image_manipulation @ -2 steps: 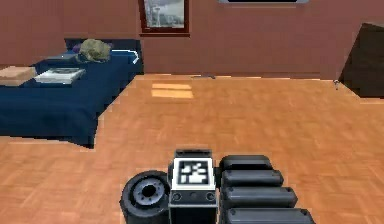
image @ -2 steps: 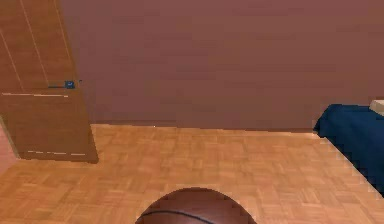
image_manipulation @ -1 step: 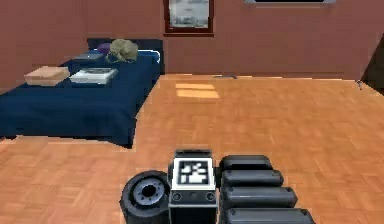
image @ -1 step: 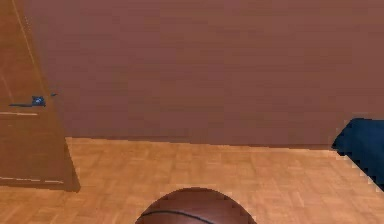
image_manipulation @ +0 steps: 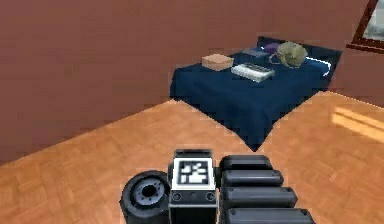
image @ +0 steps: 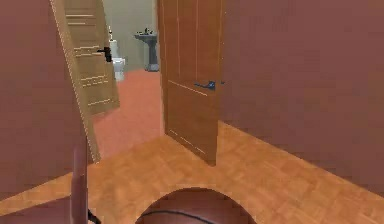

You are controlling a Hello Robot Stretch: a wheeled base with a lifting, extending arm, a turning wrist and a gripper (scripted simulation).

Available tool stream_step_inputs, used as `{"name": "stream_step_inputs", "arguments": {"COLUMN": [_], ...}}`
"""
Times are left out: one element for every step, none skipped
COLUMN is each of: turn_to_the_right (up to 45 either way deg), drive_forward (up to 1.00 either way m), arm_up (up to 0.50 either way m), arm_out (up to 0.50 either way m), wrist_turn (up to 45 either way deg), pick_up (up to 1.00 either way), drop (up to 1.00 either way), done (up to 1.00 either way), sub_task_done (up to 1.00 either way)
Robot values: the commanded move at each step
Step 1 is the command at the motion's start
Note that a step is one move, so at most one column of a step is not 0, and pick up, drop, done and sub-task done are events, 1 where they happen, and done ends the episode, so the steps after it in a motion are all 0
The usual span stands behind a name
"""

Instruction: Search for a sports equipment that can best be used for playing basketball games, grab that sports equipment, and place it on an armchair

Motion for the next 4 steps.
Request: {"name": "stream_step_inputs", "arguments": {"turn_to_the_right": [0.0, 0.0, -39.0, 0.0], "drive_forward": [0.55, 0.6, 0.0, 1.0], "arm_up": [0.0, 0.0, 0.0, 0.0], "arm_out": [0.0, 0.0, 0.0, 0.0], "wrist_turn": [0.0, 0.0, 0.0, 0.0], "pick_up": [0.0, 0.0, 0.0, 0.0], "drop": [0.0, 0.0, 0.0, 0.0], "done": [0.0, 0.0, 0.0, 0.0], "sub_task_done": [0.0, 0.0, 0.0, 0.0]}}
